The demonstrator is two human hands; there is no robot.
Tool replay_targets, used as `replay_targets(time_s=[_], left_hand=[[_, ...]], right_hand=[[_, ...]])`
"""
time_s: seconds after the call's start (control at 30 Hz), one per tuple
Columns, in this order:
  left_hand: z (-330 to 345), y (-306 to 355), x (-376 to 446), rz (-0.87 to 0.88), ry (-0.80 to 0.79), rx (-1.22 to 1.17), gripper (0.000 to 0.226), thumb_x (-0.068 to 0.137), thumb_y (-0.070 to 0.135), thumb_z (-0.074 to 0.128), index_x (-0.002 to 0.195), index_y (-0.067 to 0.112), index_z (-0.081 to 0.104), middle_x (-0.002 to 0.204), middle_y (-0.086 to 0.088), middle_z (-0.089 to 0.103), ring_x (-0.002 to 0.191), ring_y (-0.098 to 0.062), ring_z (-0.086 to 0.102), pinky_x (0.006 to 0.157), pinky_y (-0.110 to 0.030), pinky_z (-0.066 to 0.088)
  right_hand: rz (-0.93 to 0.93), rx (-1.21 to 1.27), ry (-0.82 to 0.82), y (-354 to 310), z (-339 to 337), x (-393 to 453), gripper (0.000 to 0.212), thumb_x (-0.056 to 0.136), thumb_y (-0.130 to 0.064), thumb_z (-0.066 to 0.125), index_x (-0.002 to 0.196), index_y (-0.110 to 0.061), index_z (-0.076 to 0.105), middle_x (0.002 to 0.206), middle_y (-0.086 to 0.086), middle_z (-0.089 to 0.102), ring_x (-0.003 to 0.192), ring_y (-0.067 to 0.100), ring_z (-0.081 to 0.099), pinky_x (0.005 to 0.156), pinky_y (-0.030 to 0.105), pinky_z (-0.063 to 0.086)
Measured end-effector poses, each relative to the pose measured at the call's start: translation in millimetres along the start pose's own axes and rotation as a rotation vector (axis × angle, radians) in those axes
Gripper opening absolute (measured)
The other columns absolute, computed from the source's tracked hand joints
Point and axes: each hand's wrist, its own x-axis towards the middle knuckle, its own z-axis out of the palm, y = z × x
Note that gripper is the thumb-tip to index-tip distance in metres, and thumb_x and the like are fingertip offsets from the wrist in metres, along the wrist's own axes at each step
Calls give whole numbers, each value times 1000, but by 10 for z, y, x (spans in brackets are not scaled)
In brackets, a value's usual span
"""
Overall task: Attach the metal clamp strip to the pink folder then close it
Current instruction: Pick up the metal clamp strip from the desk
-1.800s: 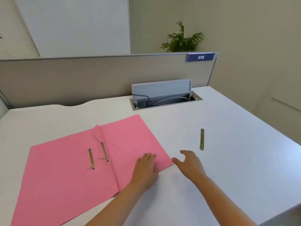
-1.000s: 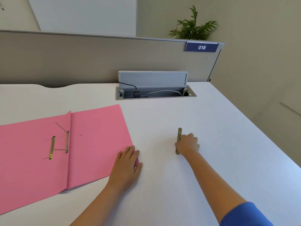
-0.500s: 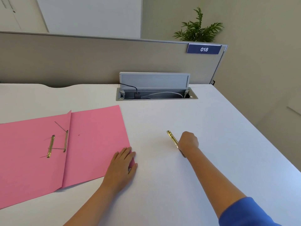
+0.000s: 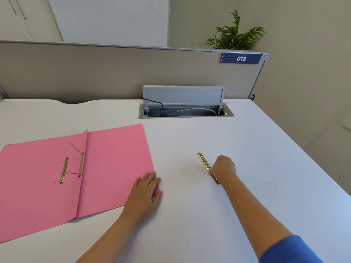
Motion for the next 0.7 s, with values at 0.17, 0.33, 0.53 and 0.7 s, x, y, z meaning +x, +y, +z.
replay_targets(time_s=[0.17,0.33,0.53,0.7], left_hand=[[-11,14,8,2,4,-1,66,79,51,22,131,19,45,148,0,37,140,-15,24,115,-32,8],[-10,10,-4,2,-6,7,67,79,52,22,132,19,44,149,0,36,140,-15,23,115,-33,9],[1,6,8,-3,-11,9,67,79,52,21,133,19,43,149,0,35,141,-14,22,116,-33,9],[-4,8,0,2,-6,18,66,80,52,21,133,20,42,149,1,35,141,-13,21,114,-30,6]], right_hand=[[22,-5,3,-38,-45,-21,32,71,-3,73,57,-11,45,56,2,49,63,22,58,40,21,34],[43,8,-34,-3,-24,-7,36,73,-6,70,53,-12,41,52,0,46,43,11,43,39,21,31],[14,2,-7,-1,50,-8,29,78,-3,58,55,-12,43,53,0,46,44,12,43,38,20,29],[6,4,-11,17,46,-67,32,75,-10,68,55,-13,43,56,0,50,61,21,57,39,20,31]])
